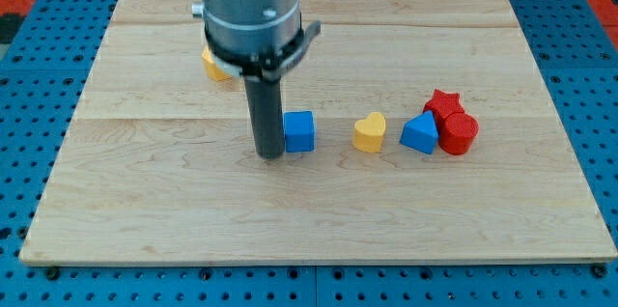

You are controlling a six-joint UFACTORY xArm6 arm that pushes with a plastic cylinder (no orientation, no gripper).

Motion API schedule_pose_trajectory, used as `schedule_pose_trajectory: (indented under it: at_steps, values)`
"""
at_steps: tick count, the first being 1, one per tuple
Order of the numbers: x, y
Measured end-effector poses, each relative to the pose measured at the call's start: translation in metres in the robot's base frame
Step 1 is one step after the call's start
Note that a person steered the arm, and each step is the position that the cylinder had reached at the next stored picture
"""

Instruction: Separate the red blocks from each other

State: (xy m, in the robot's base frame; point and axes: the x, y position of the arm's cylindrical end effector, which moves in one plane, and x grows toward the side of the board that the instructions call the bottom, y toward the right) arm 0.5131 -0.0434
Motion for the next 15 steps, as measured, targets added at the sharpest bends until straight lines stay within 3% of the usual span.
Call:
schedule_pose_trajectory:
  at_steps: [1, 2, 4, 7, 9, 10, 11, 12, 14, 15]
  values:
    - [0.035, 0.068]
    - [0.014, 0.167]
    - [-0.009, 0.223]
    - [-0.099, 0.207]
    - [-0.107, 0.135]
    - [-0.107, 0.130]
    - [-0.165, 0.130]
    - [-0.236, 0.150]
    - [-0.210, 0.229]
    - [-0.243, 0.232]
